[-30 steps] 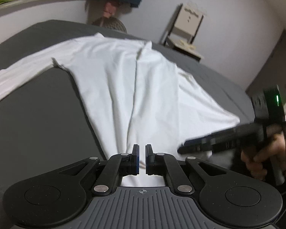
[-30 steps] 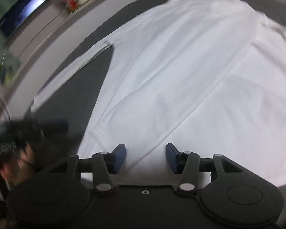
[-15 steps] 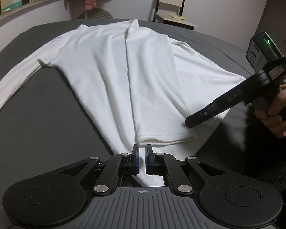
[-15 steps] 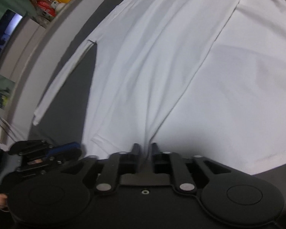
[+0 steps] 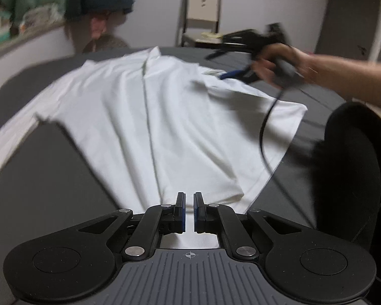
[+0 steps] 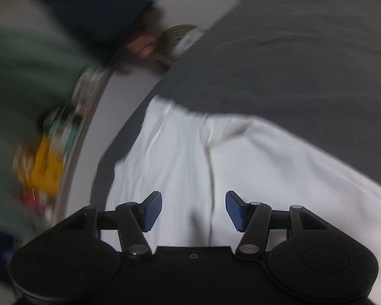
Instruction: Fold clothes
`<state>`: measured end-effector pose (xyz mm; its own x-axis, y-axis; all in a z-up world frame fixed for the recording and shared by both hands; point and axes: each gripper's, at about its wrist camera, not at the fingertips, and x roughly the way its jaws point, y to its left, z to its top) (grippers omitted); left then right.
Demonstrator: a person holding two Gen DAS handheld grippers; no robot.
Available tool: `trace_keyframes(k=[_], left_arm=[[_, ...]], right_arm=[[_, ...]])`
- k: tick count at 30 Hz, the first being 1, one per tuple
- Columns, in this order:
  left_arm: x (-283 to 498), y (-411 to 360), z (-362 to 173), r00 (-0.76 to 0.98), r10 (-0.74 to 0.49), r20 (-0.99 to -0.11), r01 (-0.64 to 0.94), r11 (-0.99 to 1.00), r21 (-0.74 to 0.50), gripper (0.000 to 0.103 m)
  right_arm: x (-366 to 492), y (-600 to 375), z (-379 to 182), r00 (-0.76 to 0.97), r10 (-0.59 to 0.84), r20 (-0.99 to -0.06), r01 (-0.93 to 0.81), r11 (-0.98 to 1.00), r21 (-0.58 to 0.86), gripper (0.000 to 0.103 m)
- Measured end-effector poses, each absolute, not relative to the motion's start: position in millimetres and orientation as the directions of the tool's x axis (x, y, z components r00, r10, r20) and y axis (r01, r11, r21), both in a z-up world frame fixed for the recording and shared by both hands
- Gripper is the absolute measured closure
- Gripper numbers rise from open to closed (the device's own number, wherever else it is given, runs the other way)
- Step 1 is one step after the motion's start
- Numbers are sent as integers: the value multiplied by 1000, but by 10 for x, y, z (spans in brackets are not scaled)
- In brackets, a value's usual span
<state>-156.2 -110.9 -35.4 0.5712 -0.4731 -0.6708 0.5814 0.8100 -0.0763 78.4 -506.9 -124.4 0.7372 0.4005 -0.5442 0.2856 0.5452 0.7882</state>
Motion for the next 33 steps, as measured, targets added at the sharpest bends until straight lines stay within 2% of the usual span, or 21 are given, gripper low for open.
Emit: trace_keyframes(k=[3, 5, 11, 16, 19, 23, 28, 33], left_arm=[[-1499, -1257, -390, 576, -468, -670, 622, 783, -12, 100], [-1407, -1331, -426, 562, -485, -670, 633, 774, -30, 100], [-1168, -1478, -699, 497, -461, -735, 621, 781, -70, 100], [-1140, -1427, -719, 481, -473, -738, 573, 807, -144, 100], [-1168, -1405, -731, 487, -468, -738, 563, 814, -145, 98], [-1163, -1392, -738, 492, -461, -738, 559, 818, -139, 97], [-1179, -1422, -699, 495, -438, -751, 556, 823, -113, 95], [-1190, -1437, -692, 500, -426, -754, 570, 818, -84, 94]], right_arm=[[1095, -5121, -1379, 746, 399, -533, 336, 466, 819, 48], [1238, -5075, -1453, 750, 366, -551, 370, 458, 808, 48], [1518, -5128, -1693, 799, 356, -485, 381, 324, 866, 45], [1578, -5398, -1705, 841, 294, -454, 415, 188, 890, 44], [1591, -5478, -1755, 831, 311, -461, 432, 161, 887, 45], [1475, -5531, -1727, 823, 333, -461, 417, 199, 887, 47], [1276, -5592, -1455, 802, 284, -525, 436, 324, 840, 43], [1770, -5081, -812, 797, 300, -524, 217, 668, 712, 42]])
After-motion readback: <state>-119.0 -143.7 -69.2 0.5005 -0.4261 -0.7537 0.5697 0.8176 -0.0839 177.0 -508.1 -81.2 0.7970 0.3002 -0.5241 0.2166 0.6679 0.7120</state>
